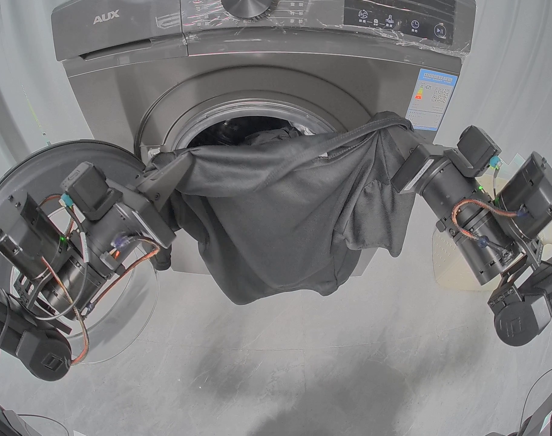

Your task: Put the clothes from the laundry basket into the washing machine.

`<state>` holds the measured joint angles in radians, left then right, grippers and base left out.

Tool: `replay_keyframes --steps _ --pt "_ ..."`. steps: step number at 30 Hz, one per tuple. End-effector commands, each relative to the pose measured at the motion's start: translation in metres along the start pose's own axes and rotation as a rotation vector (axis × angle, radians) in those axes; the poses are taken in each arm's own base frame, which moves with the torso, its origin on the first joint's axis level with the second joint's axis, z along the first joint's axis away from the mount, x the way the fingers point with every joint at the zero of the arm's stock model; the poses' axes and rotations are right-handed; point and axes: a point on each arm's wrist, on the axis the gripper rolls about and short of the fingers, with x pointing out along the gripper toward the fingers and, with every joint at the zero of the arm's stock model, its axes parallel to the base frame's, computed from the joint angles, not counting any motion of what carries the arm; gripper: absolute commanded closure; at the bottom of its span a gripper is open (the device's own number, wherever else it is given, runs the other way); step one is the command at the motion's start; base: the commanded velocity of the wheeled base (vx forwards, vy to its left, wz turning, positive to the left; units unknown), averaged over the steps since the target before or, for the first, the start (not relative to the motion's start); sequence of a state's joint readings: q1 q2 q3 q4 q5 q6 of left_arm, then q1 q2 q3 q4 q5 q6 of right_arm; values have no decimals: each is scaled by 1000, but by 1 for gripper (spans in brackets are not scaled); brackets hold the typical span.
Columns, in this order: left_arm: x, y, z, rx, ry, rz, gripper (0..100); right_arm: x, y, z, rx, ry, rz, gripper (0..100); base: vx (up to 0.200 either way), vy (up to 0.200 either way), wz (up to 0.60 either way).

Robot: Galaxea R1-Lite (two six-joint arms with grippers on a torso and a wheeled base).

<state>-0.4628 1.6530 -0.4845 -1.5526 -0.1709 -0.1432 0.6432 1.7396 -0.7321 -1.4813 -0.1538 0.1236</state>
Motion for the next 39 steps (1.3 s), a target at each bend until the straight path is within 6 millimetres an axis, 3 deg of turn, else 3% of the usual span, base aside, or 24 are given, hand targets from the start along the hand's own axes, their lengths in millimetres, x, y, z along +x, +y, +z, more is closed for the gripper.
replay_keyframes --steps 1,6,8,14,15,21,30,34,39 --pt "10 -15 -13 -8 30 -59 100 -4 7 -12 16 47 20 100 0 0 0" --pt "21 -19 -15 -4 14 -78 100 -13 16 -34 25 133 49 100 0 0 0" --pt "25 -17 -13 -1 -2 -76 100 -18 22 -58 34 209 65 100 0 0 0" --pt "27 -19 -8 -2 -24 -75 100 -29 35 -93 32 330 103 100 0 0 0" --pt "27 -19 -7 -3 -27 -74 100 -33 38 -99 30 358 113 0 0 0 0" --pt "29 -19 -2 -4 -49 -74 100 -67 45 -130 2 541 162 0 0 0 0" --pt "30 -19 2 -4 -65 -74 100 -93 46 -143 -11 655 235 0 0 0 0" --pt "30 -20 4 -2 -73 -76 100 -85 43 -151 -16 650 219 0 0 0 0" --pt "29 -21 5 3 -76 -78 100 -59 38 -169 -17 602 181 0 0 0 0"
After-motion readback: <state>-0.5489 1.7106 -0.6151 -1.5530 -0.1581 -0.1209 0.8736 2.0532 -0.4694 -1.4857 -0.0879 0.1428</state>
